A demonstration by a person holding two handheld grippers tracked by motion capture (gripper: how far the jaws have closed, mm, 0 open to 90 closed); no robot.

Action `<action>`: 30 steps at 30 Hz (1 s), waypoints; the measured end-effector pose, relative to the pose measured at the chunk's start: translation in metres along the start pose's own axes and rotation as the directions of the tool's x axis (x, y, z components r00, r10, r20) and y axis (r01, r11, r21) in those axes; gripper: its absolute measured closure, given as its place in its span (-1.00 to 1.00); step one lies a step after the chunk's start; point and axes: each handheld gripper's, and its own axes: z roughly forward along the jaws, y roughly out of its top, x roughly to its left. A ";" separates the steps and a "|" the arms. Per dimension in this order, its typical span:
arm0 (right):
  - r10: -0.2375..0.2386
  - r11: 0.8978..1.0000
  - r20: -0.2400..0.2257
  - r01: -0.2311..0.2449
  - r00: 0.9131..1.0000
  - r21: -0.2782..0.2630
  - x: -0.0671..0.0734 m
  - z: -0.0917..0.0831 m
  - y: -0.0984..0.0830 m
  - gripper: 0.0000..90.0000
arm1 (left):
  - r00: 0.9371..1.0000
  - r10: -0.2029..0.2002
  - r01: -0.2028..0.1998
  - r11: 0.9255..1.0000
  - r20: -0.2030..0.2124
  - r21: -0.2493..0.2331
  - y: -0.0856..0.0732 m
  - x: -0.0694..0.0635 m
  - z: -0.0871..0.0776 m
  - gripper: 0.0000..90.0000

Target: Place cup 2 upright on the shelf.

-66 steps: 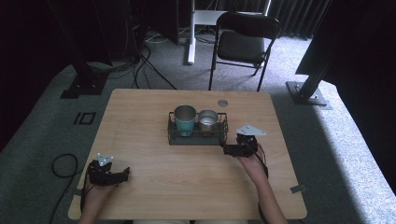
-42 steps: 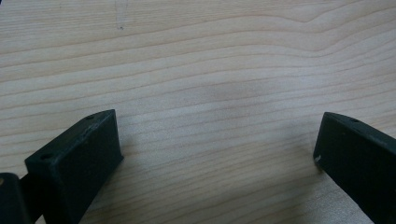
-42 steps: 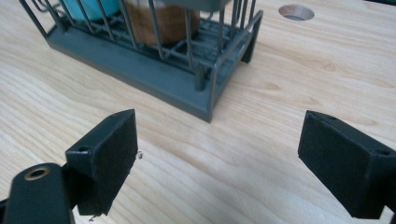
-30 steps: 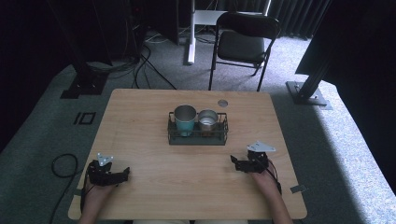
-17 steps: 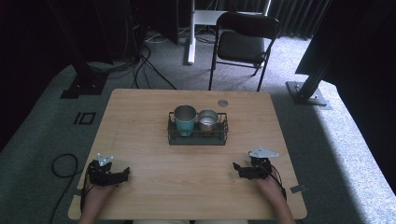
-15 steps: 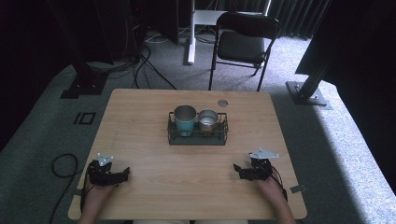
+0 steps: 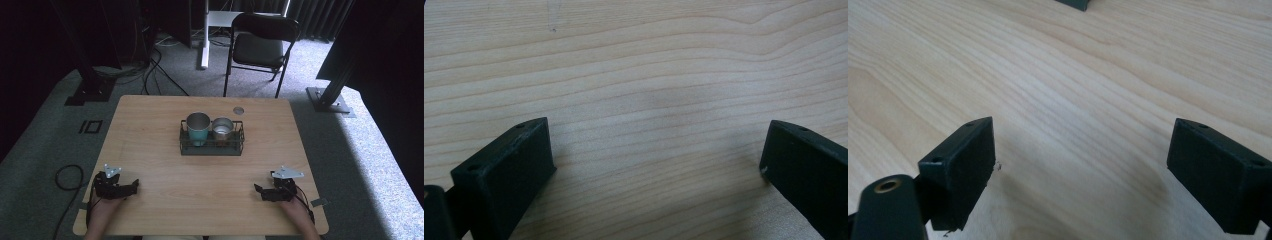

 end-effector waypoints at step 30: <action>0.077 0.995 0.131 -0.084 0.988 0.055 -0.009 -0.013 -0.016 -0.74 | 1.000 0.000 0.000 1.000 0.000 0.000 0.000 0.000 0.000 -0.97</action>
